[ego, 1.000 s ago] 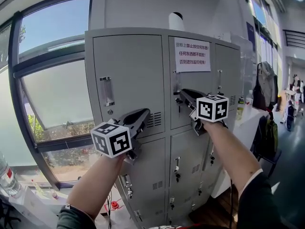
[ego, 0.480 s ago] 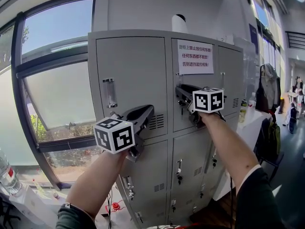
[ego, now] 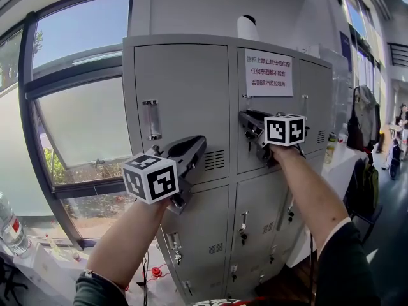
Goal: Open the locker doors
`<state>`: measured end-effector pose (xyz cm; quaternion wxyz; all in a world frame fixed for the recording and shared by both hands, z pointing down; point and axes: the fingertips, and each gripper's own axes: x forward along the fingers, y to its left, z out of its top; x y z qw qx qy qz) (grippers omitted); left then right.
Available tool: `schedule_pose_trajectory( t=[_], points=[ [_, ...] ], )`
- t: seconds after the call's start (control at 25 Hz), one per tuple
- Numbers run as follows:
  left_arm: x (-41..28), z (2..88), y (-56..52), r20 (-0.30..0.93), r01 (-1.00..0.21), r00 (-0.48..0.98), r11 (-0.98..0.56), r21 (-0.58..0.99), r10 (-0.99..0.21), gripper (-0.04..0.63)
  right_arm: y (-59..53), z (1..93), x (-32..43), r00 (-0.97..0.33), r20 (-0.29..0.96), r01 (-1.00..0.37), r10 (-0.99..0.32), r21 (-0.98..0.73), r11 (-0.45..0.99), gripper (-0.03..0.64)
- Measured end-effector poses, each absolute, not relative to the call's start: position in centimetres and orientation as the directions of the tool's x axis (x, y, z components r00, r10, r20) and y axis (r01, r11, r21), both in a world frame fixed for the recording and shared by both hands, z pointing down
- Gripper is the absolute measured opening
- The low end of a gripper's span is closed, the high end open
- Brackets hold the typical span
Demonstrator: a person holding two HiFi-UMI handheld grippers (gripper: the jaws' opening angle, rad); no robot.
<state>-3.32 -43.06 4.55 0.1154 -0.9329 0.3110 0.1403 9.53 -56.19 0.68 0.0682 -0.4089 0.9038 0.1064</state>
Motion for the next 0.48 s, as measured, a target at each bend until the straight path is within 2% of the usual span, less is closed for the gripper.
schedule_pose_trajectory(
  t=[0.48],
  points=[
    [-3.56, 5.08, -43.09, -0.328, -0.621, 0.763, -0.773, -0.129, -0.557, 0.0, -55.96, 0.78, 10.07, -0.686, -0.218, -0.721, -0.694, 0.076, 0.689, 0.077]
  ],
)
